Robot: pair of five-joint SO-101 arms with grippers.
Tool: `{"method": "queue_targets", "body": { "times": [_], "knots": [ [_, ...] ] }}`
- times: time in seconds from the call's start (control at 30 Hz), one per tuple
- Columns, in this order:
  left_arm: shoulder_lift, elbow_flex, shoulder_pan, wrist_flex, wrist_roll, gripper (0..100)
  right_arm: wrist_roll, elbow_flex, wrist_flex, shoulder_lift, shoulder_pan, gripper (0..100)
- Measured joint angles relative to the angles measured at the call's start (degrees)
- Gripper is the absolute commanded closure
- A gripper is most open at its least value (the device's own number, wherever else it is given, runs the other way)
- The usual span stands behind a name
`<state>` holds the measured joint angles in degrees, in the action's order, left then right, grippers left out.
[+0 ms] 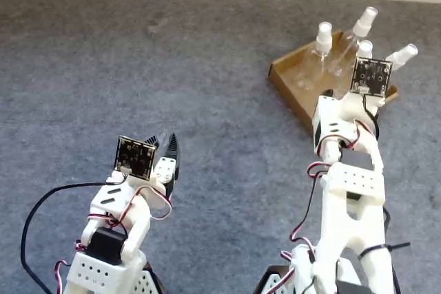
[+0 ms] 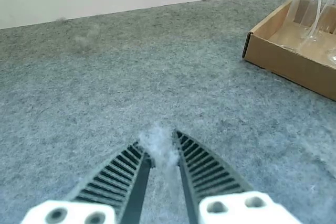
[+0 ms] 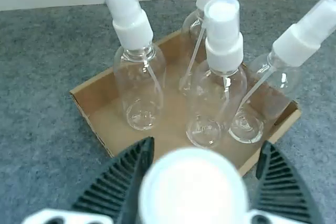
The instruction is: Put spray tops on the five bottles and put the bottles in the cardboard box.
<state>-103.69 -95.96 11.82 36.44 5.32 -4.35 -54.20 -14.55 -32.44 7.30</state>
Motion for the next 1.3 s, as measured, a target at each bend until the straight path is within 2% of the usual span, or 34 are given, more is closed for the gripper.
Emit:
{"method": "queue_targets", "body": {
  "times": [0.23,1.3],
  "knots": [
    [0.00,0.00,0.00,0.00,0.00,100,-0.09,0.09,2.11,4.66,-0.18,72.8],
    [0.00,0.00,0.00,0.00,0.00,100,-0.09,0.09,2.20,4.84,-0.18,72.8]
  ]
}}
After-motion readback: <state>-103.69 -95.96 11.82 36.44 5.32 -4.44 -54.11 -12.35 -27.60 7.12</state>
